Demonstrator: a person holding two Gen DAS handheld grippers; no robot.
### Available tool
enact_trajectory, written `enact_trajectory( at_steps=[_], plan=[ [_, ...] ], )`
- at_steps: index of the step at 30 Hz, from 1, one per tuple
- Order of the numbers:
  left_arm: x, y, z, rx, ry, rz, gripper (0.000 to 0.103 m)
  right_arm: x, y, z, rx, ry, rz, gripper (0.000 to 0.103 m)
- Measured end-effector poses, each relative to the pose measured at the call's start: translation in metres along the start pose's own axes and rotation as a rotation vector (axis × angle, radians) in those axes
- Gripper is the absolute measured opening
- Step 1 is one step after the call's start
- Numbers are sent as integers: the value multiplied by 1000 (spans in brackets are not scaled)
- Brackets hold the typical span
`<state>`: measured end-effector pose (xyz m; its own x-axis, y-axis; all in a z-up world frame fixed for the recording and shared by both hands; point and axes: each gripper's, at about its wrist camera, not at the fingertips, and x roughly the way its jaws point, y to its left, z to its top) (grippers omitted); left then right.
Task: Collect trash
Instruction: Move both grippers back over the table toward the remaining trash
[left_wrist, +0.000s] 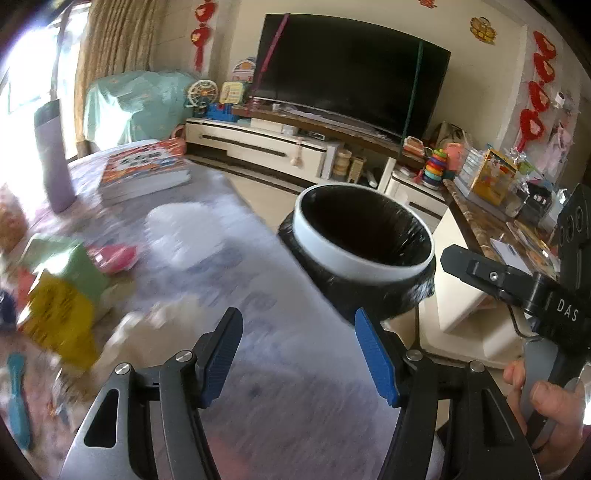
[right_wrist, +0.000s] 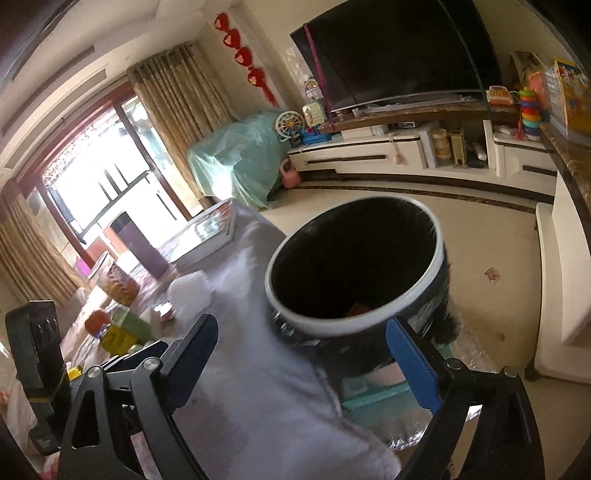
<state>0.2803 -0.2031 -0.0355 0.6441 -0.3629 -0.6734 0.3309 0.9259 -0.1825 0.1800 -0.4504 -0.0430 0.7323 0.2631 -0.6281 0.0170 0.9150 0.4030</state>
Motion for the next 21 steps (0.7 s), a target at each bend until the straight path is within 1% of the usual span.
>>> enact_trajectory(
  at_steps=[5, 12, 21],
  plan=[
    [-27, 11, -20, -18, -3, 34, 63, -1, 19, -20, -16, 19, 29, 94],
    [-69, 33, -49, -77, -13, 77, 63, 3, 44, -44, -30, 51, 65, 94],
    [-106, 50, -73, -139, -20, 123, 63, 13, 74, -66, -76, 92, 101, 94]
  ],
)
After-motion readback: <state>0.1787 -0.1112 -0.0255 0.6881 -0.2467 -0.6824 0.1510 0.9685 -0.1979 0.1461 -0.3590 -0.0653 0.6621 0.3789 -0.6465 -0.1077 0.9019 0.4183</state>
